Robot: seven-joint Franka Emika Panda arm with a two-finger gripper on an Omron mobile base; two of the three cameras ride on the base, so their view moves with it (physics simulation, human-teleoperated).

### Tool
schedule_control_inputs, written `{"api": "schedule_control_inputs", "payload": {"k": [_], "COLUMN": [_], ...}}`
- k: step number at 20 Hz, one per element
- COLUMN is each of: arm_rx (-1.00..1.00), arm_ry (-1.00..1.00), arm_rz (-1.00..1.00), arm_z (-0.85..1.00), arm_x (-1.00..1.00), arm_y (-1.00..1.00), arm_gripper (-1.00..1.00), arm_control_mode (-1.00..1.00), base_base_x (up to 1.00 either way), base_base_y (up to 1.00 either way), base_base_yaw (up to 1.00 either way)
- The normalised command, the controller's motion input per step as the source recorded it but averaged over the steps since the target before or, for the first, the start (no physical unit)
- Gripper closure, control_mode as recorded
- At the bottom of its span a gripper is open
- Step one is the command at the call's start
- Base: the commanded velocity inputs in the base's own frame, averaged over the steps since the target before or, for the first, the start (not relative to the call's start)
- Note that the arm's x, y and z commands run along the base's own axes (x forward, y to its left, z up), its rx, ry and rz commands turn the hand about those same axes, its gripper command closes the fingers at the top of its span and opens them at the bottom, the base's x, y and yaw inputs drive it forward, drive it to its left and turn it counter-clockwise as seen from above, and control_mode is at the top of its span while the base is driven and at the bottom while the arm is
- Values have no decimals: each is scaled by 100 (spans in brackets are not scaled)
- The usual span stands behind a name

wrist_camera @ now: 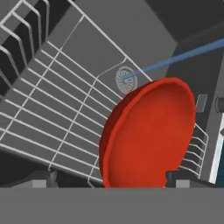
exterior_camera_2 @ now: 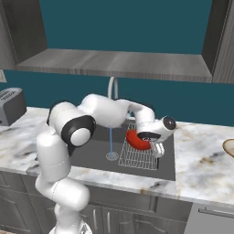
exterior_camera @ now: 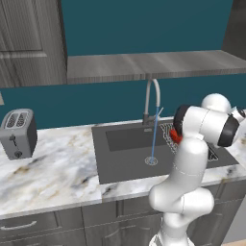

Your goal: Rinse each bowl for a few seconds and place them down in the sink or on the counter.

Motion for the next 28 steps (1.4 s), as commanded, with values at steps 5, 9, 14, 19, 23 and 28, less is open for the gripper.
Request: {"api": "schedule_control_inputs", "payload": {"k": [5,9,14,19,23,28], "arm_rx": [-7,-7,-8,-4,-1,-4], "arm_ry": [0,0,0,0,0,-1], "arm_rz": [-31,-33,-33,-33,-31,-25], "arm_z": [13,1,2,38,47,40], "arm_x": [-16,-22,-25,-6,0,0], "arm_y": [0,-4,-11,-9,-3,-2], "arm_gripper": [-100,-100,-100,-100,-100,-100], "arm_control_mode": [-100,-100,-100,-100,-100,-100], "base_base_x": [0,0,0,0,0,0], "base_base_y": [0,0,0,0,0,0], "base_base_yaw": [0,0,0,0,0,0]}}
